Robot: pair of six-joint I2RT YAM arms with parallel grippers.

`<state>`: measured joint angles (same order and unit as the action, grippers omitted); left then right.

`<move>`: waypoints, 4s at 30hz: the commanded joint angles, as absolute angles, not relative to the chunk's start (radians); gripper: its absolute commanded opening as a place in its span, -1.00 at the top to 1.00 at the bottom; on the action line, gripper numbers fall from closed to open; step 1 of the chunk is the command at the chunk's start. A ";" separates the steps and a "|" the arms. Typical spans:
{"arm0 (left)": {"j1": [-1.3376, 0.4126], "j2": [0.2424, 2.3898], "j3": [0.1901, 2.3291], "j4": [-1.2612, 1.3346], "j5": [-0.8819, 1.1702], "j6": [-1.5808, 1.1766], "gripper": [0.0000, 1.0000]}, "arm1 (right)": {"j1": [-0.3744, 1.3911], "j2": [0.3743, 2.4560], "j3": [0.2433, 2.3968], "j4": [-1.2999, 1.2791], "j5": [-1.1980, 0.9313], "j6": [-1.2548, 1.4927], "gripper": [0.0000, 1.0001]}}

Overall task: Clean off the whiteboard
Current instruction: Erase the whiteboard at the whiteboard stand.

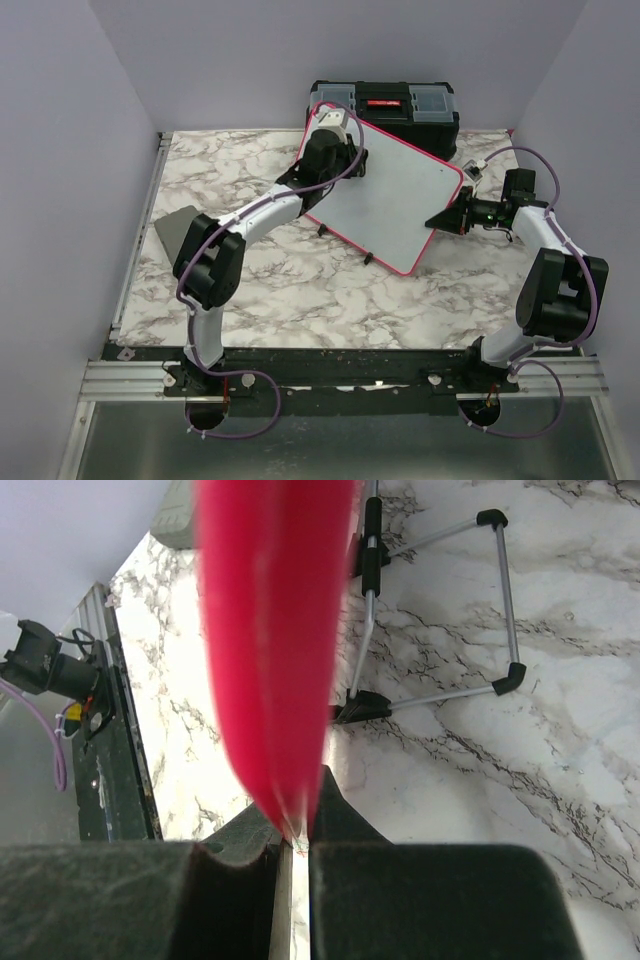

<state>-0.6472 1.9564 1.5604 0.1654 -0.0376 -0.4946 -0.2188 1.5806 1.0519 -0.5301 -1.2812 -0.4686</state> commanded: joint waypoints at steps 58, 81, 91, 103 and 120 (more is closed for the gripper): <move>-0.582 1.837 1.233 0.254 -0.149 -0.517 1.00 | -0.202 1.563 1.063 -0.551 -1.378 -0.508 0.99; -0.877 1.948 1.355 0.289 -0.018 -0.549 1.00 | -0.201 1.562 1.063 -0.548 -1.376 -0.507 0.99; -0.976 1.971 1.308 0.322 -0.022 -0.593 1.00 | -0.202 1.550 1.063 -0.549 -1.382 -0.503 0.99; -0.732 1.884 1.134 0.334 -0.056 -0.596 1.00 | -0.202 1.540 1.060 -0.539 -1.385 -0.492 0.99; -0.565 1.534 1.056 0.357 -0.002 -0.425 1.00 | -0.202 1.528 1.063 -0.535 -1.339 -0.508 0.99</move>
<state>-0.5556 1.7428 1.0882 0.2890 -0.0265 -0.5339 -0.2157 1.5696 1.0515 -0.5182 -1.2766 -0.4786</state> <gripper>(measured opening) 0.218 0.070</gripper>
